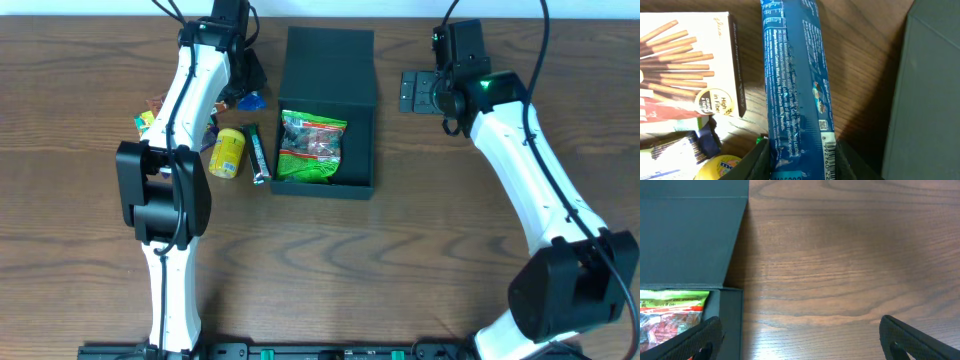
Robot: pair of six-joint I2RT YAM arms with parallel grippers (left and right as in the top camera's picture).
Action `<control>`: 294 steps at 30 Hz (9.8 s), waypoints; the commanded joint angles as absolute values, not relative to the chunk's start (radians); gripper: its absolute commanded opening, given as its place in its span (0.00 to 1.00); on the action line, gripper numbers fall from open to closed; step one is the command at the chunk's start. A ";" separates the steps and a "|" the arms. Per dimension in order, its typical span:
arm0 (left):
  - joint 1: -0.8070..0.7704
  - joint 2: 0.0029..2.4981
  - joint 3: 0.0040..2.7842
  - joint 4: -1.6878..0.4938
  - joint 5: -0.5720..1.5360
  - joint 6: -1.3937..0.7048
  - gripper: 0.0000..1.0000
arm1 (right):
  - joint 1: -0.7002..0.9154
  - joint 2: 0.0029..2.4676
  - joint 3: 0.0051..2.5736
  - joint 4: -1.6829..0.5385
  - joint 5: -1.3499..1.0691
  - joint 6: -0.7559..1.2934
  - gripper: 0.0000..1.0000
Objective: Pack container
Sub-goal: 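Raise the left gripper with the blue snack bar above the table, then carry the blue bar right with the left gripper over the box, then lower the blue bar into the box's right side and release, then withdraw the left gripper left toward the brown Pocky box, then grasp the brown Pocky box with the left gripper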
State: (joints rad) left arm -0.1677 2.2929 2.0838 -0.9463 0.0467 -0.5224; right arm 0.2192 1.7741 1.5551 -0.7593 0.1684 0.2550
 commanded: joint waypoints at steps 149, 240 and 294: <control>-0.627 2.383 2.288 -1.298 0.311 -0.374 0.06 | 0.018 1.777 1.558 -0.809 0.123 0.276 0.99; 0.091 2.416 2.325 -1.239 0.150 0.712 0.95 | 0.020 1.777 1.558 -0.867 0.123 0.275 0.99; 0.104 2.482 2.243 -1.102 0.263 1.026 0.95 | 0.020 1.777 1.558 -0.831 0.130 0.204 0.99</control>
